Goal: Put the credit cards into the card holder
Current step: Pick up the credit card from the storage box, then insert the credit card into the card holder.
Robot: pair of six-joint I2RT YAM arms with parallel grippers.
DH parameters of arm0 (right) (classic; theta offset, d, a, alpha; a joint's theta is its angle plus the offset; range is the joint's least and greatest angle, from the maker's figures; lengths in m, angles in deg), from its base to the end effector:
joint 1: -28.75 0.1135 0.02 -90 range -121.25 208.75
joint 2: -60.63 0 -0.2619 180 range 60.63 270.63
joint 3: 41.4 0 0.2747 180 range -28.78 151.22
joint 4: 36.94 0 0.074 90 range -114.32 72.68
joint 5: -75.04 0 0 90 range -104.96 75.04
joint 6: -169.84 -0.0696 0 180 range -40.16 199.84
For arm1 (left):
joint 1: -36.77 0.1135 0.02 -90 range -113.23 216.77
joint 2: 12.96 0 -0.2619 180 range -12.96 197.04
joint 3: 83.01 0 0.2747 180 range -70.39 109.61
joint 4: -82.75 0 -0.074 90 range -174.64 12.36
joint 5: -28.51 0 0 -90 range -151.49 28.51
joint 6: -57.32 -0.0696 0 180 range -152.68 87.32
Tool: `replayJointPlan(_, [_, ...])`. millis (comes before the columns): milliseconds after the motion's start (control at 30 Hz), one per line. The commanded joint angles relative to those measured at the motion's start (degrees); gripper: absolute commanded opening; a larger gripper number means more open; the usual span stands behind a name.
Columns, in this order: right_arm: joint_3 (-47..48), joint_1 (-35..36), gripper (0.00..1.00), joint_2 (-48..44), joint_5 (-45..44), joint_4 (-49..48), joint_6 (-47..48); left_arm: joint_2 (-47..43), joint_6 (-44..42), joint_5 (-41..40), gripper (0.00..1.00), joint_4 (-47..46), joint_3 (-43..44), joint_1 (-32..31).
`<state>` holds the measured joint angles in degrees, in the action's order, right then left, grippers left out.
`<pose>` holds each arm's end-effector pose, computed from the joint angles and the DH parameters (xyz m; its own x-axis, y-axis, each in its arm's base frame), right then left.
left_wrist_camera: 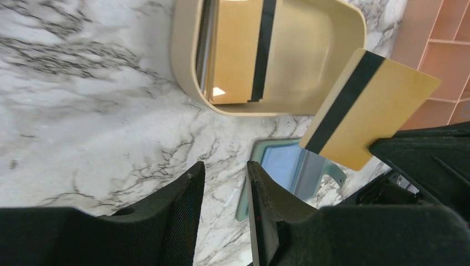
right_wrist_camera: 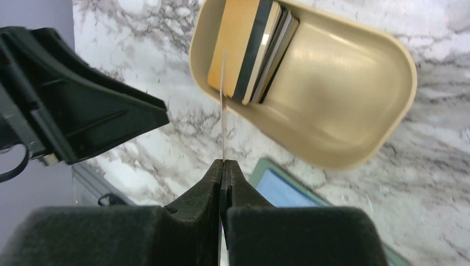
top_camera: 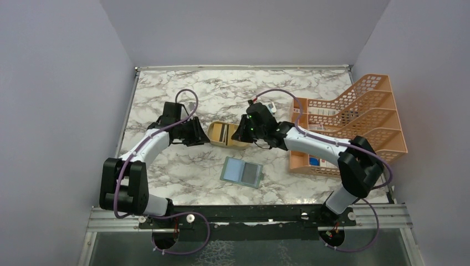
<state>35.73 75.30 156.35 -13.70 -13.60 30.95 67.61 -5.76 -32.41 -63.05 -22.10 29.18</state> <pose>0.2831 0.3011 0.1906 -0.8575 0.1901 -0.4781 -0.1384 0.8098 0.5702 0.3081 -0.0752 0.1706 -0.8947 -0.2800 -0.3481 -0.0062 0.7869 -0.6170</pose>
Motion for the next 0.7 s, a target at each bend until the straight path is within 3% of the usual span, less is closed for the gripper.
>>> replayJointPlan(0, [-4.7,0.2,0.01,-6.7,3.6,0.9,-0.7,-1.9,1.0,1.8,0.36,0.5,-2.0,-4.9])
replayJointPlan(200, [-12.9,0.2,0.01,-15.7,5.3,1.7,-1.7,-3.7,4.2,0.2,0.28,-1.9,-5.1,-11.1])
replayJointPlan(433, [-21.6,0.2,0.01,-23.8,7.7,2.6,-3.4,-5.9,7.5,-1.6,0.19,-6.9,-10.9,-14.1])
replayJointPlan(667, [-24.9,0.2,0.01,-23.0,10.6,3.1,-3.8,-5.0,9.4,-2.6,0.03,-12.6,-16.1,-15.3])
